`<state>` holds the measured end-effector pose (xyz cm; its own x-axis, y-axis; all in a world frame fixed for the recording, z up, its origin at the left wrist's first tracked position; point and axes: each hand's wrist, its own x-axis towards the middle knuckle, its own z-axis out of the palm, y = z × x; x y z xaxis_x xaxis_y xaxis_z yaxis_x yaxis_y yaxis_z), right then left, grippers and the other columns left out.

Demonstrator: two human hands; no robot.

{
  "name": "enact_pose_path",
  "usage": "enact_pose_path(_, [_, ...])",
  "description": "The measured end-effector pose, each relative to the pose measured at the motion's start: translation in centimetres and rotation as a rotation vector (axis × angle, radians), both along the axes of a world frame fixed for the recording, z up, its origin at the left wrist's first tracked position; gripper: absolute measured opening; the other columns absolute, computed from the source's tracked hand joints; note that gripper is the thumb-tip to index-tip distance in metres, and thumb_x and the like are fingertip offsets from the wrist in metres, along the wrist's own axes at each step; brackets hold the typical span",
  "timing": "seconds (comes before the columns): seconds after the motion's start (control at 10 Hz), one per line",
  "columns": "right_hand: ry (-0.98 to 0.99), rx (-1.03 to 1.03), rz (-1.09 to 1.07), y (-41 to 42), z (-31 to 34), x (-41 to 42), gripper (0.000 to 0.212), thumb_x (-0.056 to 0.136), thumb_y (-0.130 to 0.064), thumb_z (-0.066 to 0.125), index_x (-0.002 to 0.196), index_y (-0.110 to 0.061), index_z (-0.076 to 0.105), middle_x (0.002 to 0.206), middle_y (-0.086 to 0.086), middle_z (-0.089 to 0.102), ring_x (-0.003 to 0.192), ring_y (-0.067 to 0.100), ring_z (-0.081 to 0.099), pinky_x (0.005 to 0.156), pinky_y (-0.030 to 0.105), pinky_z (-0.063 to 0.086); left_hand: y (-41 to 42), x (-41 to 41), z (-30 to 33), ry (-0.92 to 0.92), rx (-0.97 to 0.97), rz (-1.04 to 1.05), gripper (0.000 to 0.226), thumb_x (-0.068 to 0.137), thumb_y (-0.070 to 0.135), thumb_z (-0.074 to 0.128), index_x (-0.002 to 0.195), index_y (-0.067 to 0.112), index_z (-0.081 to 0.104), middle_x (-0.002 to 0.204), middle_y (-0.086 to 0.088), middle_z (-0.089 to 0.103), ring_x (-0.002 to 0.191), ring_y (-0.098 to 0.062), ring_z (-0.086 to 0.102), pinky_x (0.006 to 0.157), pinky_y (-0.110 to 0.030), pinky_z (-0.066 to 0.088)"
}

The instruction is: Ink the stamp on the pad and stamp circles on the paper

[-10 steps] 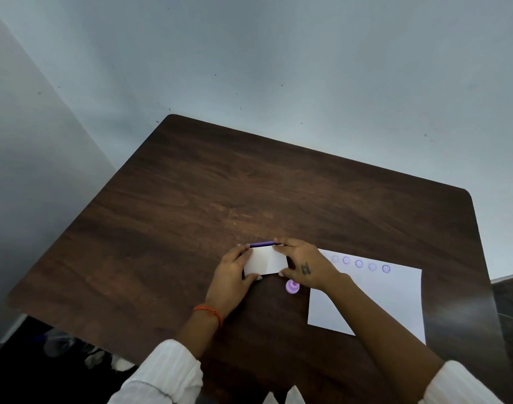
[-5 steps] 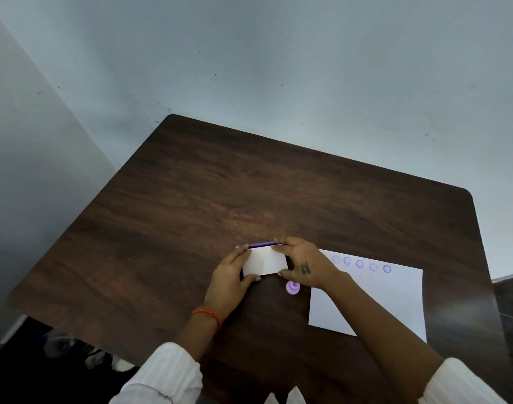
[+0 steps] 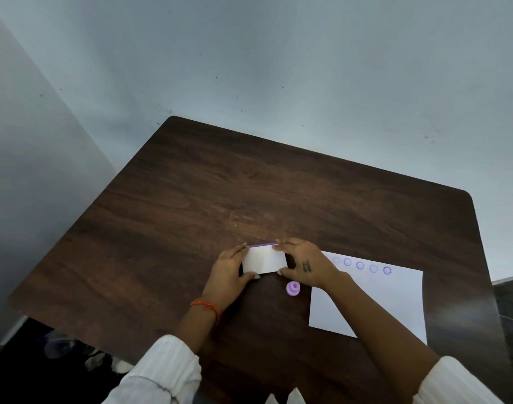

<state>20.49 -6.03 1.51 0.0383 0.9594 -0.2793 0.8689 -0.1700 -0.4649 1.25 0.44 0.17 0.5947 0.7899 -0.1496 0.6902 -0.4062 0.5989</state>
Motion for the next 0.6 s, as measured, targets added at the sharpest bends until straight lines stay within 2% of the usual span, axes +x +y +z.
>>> enact_pose_path(0.2, [-0.003,-0.008,-0.006,0.3,0.2,0.0,0.062,0.076,-0.028,0.07,0.132,-0.019,0.044,0.145,0.006,0.043,0.131,0.023,0.039,0.107,0.033,0.03,0.2,0.2,0.0,0.007,0.003,0.003,0.068,0.076,0.028,0.071,0.134,0.013,0.04,0.145,-0.004,0.04,0.133,-0.02,0.032,0.111,-0.033,0.027])
enact_pose_path(0.4, [-0.034,-0.033,-0.01,0.6,0.8,-0.3,0.066,0.073,-0.032,0.072,0.129,-0.018,0.041,0.133,0.01,0.051,0.117,0.026,0.048,0.095,0.034,0.04,0.1,0.9,0.6,0.041,-0.004,0.006,0.067,0.075,0.027,0.07,0.133,0.014,0.039,0.143,-0.007,0.036,0.129,-0.023,0.031,0.109,-0.037,0.032])
enact_pose_path(0.5, [-0.043,0.033,0.0,0.5,1.5,-0.3,0.069,0.076,-0.038,0.068,0.134,-0.019,0.037,0.145,0.009,0.04,0.127,0.027,0.042,0.102,0.039,0.038,0.3,1.3,1.0,0.066,0.084,0.021,0.073,0.077,0.039,0.065,0.138,0.02,0.031,0.154,-0.005,0.019,0.14,-0.025,0.018,0.113,-0.042,0.024])
enact_pose_path(0.6, [-0.055,0.201,-0.065,0.5,2.9,-0.8,0.066,0.084,-0.044,0.057,0.139,-0.021,0.03,0.152,0.005,0.029,0.136,0.026,0.032,0.109,0.04,0.032,0.8,2.2,2.2,0.041,0.263,0.022,0.077,0.084,0.047,0.054,0.144,0.019,0.015,0.158,-0.004,0.0,0.145,-0.023,-0.004,0.116,-0.042,0.002])
